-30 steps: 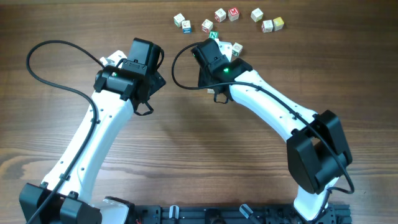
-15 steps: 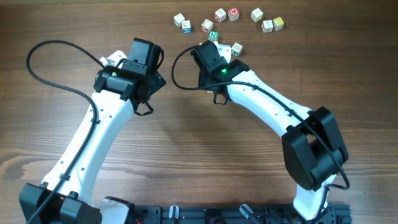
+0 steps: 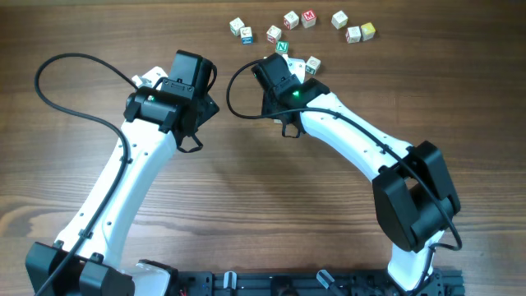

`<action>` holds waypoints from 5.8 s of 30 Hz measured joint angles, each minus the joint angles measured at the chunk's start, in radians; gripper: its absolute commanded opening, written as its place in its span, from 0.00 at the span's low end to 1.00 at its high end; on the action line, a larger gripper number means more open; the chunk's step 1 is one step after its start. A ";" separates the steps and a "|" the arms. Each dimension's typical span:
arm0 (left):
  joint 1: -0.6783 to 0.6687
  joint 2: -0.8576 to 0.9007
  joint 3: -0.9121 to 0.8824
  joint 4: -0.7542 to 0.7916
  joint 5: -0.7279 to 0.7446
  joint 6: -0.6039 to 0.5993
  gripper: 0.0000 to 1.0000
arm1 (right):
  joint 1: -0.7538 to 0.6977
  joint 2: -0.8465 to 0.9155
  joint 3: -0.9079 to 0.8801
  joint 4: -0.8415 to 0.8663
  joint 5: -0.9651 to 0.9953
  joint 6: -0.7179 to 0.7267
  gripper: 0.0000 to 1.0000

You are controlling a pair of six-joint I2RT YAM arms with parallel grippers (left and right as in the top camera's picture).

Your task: Form a tower

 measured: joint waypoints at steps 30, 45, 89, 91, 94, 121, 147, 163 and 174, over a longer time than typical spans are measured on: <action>0.000 0.000 0.000 0.000 0.000 0.000 1.00 | 0.000 0.001 0.000 0.008 0.000 -0.010 0.80; 0.000 0.000 0.000 0.000 0.000 0.000 1.00 | 0.000 0.032 0.000 0.026 -0.001 -0.010 0.80; 0.000 0.000 0.000 0.000 0.000 0.000 1.00 | 0.000 0.076 0.000 0.048 -0.002 -0.011 0.47; 0.000 0.000 0.000 0.000 0.000 0.000 1.00 | 0.000 0.076 0.000 0.048 -0.002 -0.011 0.45; 0.000 0.000 0.000 0.000 0.000 0.000 1.00 | 0.000 0.076 0.000 0.048 -0.002 -0.010 0.43; 0.000 0.000 0.000 0.000 0.000 0.000 1.00 | 0.000 0.076 0.000 0.049 -0.008 -0.011 0.50; 0.000 0.000 0.000 0.000 0.000 0.000 1.00 | 0.000 0.076 0.000 -0.001 -0.008 -0.011 0.41; 0.000 0.000 0.000 0.000 0.000 0.000 1.00 | 0.000 0.076 0.000 -0.001 -0.008 -0.011 0.36; 0.000 0.000 0.000 0.000 0.000 0.000 1.00 | 0.000 0.076 0.000 -0.001 -0.008 -0.011 0.36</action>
